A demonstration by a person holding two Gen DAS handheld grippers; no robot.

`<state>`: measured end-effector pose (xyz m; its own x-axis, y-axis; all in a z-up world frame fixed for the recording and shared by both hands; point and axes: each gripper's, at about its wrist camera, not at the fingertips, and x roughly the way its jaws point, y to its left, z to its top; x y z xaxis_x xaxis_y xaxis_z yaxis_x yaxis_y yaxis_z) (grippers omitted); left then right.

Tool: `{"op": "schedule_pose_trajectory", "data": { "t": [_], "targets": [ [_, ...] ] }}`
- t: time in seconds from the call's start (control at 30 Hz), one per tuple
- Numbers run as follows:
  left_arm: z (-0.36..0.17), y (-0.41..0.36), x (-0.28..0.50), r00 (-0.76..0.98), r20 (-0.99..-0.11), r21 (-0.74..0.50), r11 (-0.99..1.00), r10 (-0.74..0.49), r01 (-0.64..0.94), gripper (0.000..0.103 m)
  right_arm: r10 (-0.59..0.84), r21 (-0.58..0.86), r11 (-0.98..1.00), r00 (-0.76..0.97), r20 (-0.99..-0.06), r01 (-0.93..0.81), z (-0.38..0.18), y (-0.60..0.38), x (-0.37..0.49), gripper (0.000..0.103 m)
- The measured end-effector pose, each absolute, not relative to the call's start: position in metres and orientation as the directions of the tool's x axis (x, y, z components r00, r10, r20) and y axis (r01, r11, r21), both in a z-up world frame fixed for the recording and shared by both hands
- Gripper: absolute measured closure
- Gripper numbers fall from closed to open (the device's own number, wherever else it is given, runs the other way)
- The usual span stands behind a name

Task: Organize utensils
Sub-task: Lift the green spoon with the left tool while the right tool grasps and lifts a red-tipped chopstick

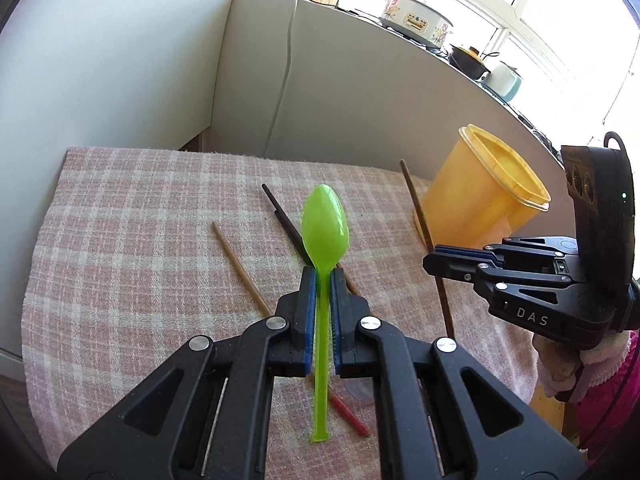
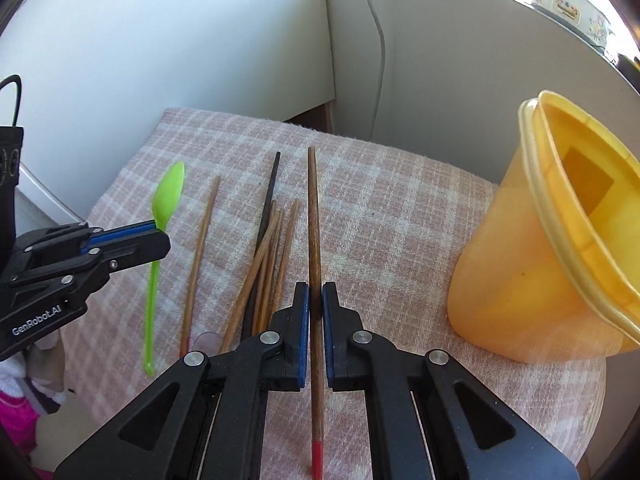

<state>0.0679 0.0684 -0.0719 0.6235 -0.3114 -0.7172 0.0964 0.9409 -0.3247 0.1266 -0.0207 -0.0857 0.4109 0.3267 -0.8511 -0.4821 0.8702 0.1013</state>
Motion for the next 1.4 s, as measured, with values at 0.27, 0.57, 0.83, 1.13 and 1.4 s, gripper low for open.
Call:
{"op": "schedule_pose_trajectory", "data": {
  "t": [0.27,0.57,0.83,1.13,1.4],
  "targets": [
    [-0.026,0.060,0.057,0.691,-0.641,-0.319,0.935,-0.334,0.155,0.098,0.409,0.146,0.870,0.521,-0.749,-0.472,-0.036,-0.059,0.091,0.098],
    [-0.007,0.046,0.055,0.727,-0.607,-0.291,0.941,-0.321,0.173,0.098,0.381,0.129,0.880,0.515,-0.768,-0.458,-0.045,-0.068,0.092,0.093],
    [-0.027,0.057,0.048,0.713,-0.633,-0.299,0.945,-0.302,0.135,0.099,0.290,0.072,0.875,0.397,-0.871,-0.479,-0.103,-0.029,0.119,0.069],
    [-0.034,0.061,0.045,0.707,-0.641,-0.297,0.946,-0.298,0.130,0.099,0.172,-0.013,0.881,0.346,-0.922,-0.472,-0.135,-0.002,0.153,0.082],
    [-0.028,0.060,0.044,0.717,-0.627,-0.301,0.944,-0.305,0.139,0.099,0.218,0.045,0.880,0.319,-0.922,-0.472,-0.135,-0.002,0.158,0.098]
  ]
}}
